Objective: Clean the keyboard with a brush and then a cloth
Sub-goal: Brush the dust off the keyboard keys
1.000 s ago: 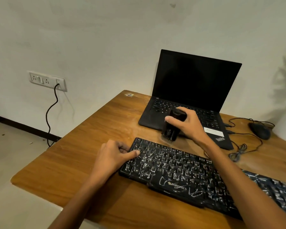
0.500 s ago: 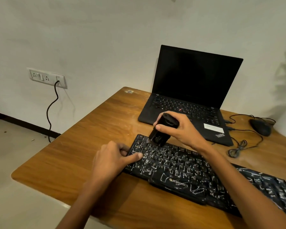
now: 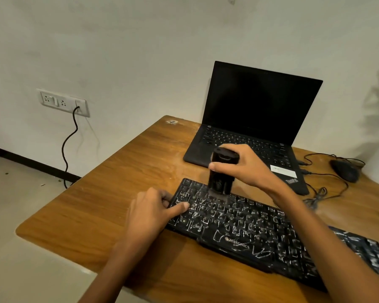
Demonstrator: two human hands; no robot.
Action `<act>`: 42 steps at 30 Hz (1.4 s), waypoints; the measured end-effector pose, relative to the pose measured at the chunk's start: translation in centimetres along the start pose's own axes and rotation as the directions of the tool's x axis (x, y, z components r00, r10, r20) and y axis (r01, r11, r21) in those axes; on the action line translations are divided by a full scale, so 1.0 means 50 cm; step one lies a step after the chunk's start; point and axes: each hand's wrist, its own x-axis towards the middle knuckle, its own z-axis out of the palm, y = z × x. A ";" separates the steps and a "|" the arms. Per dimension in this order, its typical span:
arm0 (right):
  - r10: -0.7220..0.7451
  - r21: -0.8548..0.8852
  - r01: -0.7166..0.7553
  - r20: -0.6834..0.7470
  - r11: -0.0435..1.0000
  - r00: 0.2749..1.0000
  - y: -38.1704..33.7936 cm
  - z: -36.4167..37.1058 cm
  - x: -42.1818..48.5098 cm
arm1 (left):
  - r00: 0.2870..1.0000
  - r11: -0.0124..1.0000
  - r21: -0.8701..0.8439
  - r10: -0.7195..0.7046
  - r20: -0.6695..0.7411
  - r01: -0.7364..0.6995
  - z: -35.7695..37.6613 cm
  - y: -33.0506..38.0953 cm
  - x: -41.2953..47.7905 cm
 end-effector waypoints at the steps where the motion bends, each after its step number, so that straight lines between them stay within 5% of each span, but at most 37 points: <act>1: -0.035 0.040 0.035 -0.008 0.999 0.999 -0.013 0.017 0.010 | 1.000 1.000 0.004 0.004 -0.006 -0.004 0.001 -0.001 0.000; 5: -0.112 0.115 0.110 0.018 0.987 0.994 -0.038 0.099 0.027 | 0.999 1.000 0.015 0.003 -0.039 -0.002 0.004 -0.002 -0.001; 11: 0.004 0.001 -0.004 0.077 1.000 0.997 0.004 -0.001 -0.020 | 0.999 0.999 0.013 0.031 -0.038 -0.031 0.002 -0.004 -0.003; 16: -0.050 0.154 0.056 -0.045 0.986 0.998 -0.029 0.043 0.016 | 0.998 0.999 0.016 0.047 -0.036 -0.047 0.003 -0.005 -0.002; 19: -0.030 0.112 0.027 0.026 0.993 0.999 -0.018 0.079 0.040 | 0.999 0.999 0.006 0.049 -0.005 -0.049 0.002 -0.007 0.001; 22: -0.046 0.023 0.049 -0.115 0.999 0.992 -0.002 0.072 0.058 | 0.999 0.999 0.006 0.044 0.005 -0.044 0.003 -0.009 0.004; 25: -0.019 0.156 0.018 0.007 0.988 1.000 -0.006 0.083 0.053 | 0.999 0.999 0.016 0.047 0.016 -0.047 0.002 -0.008 0.006; 35: -0.017 0.027 0.020 -0.089 0.999 0.996 -0.005 0.057 0.051 | 0.998 0.998 0.018 0.058 0.021 -0.058 0.001 -0.005 0.002; 39: 0.066 0.117 -0.060 -0.045 0.991 0.997 0.017 0.022 0.006 | 0.998 0.999 0.003 0.051 0.023 -0.051 -0.001 -0.004 0.002; 42: 0.055 -0.041 -0.062 -0.161 0.997 0.986 0.035 -0.013 -0.017 | 0.999 0.999 0.011 0.050 0.003 -0.050 -0.001 -0.002 -0.003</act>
